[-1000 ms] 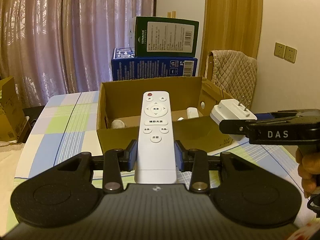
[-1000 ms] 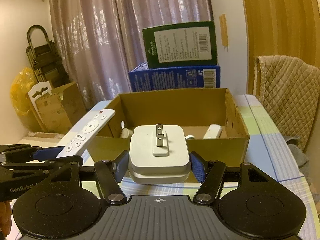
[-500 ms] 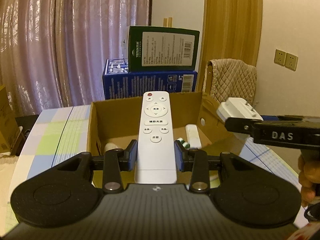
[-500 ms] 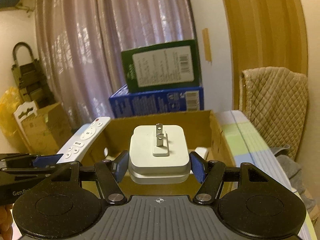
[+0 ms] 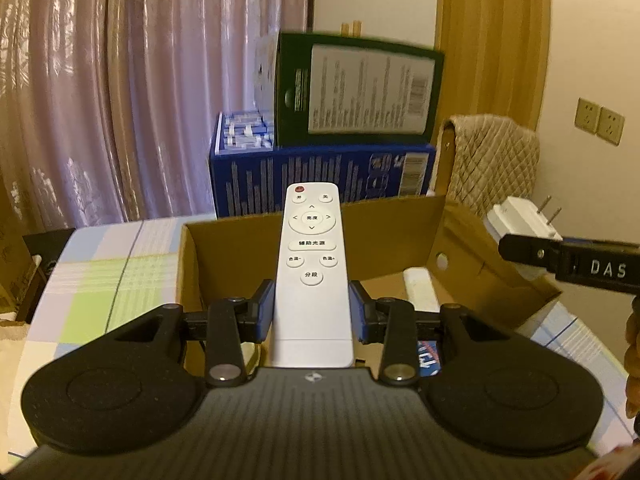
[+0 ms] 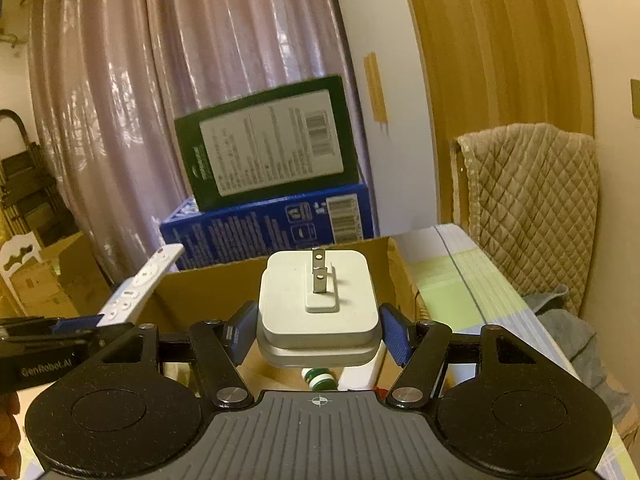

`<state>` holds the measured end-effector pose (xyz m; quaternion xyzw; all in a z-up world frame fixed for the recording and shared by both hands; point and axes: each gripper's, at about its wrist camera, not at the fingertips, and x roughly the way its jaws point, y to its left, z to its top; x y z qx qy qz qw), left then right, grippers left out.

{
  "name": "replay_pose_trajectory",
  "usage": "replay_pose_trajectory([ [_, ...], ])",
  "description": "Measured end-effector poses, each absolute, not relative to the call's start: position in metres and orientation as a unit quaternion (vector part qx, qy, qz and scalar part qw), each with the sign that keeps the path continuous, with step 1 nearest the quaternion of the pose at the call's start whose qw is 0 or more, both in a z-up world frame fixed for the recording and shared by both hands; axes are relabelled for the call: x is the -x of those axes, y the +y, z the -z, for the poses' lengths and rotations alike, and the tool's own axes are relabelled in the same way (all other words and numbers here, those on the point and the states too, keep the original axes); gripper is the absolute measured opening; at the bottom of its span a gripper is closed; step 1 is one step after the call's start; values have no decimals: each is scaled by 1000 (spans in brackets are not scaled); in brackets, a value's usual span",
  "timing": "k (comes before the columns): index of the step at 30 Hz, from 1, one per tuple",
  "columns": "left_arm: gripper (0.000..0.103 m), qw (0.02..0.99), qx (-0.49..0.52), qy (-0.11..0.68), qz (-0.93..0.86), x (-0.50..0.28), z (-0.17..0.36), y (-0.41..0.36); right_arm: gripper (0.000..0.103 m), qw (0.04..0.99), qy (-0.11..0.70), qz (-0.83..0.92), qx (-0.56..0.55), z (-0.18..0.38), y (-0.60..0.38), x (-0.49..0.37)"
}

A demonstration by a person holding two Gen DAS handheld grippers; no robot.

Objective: Organize rigid objects
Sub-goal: 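Carry the remote with the left gripper into the box while the right gripper carries the square plug, then open the left gripper to release the white remote in the box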

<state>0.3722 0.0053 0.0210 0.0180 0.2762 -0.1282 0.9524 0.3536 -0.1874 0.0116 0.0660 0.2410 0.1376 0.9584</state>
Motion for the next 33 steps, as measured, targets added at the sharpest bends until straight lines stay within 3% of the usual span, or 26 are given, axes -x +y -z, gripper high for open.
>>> replay_pose_trajectory([
  [15, 33, 933, -29, 337, 126, -412, 20, -3, 62, 940, 309, -138, -36, 36, -174, -399],
  [31, 33, 923, -33, 361, 127, -416, 33, -7, 62, 937, 316, -148, -23, 36, -169, -398],
  [32, 32, 923, -32, 362, 128, -417, 34, -7, 62, 937, 316, -149, -23, 36, -168, -398],
  [33, 20, 922, -31, 362, 130, -417, 34, -7, 62, 936, 317, -150, -22, 36, -168, -398],
])
